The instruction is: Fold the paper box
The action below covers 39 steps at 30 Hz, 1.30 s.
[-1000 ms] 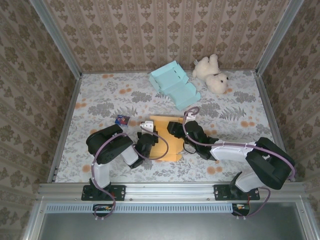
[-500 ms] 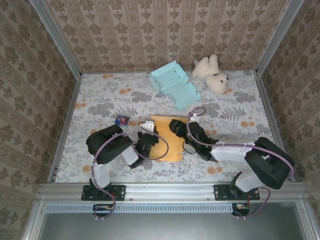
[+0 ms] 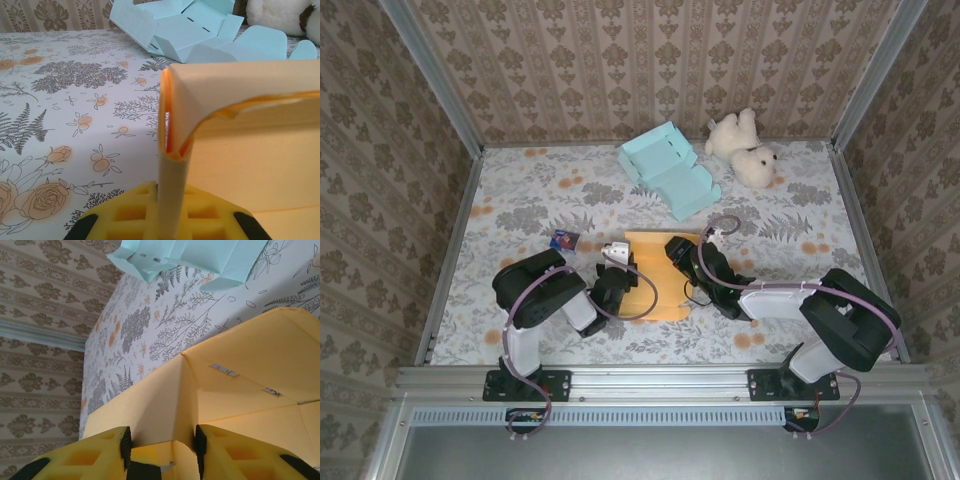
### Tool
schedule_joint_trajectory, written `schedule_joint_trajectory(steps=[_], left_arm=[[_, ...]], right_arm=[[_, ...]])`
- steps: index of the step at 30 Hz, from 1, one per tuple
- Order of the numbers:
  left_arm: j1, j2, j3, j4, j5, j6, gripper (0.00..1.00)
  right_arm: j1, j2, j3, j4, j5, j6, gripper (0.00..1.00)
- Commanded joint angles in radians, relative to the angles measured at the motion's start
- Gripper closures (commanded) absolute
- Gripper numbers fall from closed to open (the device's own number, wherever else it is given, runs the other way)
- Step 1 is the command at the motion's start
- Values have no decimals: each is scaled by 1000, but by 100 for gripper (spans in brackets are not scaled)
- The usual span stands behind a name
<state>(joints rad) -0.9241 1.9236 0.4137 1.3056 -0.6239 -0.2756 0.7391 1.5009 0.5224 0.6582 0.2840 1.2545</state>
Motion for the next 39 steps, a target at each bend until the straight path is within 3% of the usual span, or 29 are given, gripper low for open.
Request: schedule_joint_trajectory(steps=[1, 13, 17, 22, 23, 26, 29, 39], left_arm=[[-15, 17, -1, -6, 43, 3, 100], [-15, 17, -3, -5, 43, 1, 100], [-15, 18, -1, -6, 41, 1, 100], [-17, 18, 0, -5, 39, 2, 100], [-16, 20, 0, -6, 39, 3, 100], [-16, 19, 0, -6, 38, 3, 100], [-17, 20, 0, -6, 35, 2, 100], [-19, 19, -1, -6, 26, -1, 100]], right_arm=[[-10, 9, -13, 33, 23, 78, 63], [-17, 10, -19, 40, 29, 100, 74], [-18, 14, -21, 40, 32, 105, 85], [-18, 12, -21, 34, 33, 108, 90], [-18, 13, -21, 31, 34, 106, 89], [-19, 4, -19, 10, 38, 102, 72], [-18, -12, -18, -15, 36, 78, 63], [-19, -168, -47, -223, 58, -66, 52]])
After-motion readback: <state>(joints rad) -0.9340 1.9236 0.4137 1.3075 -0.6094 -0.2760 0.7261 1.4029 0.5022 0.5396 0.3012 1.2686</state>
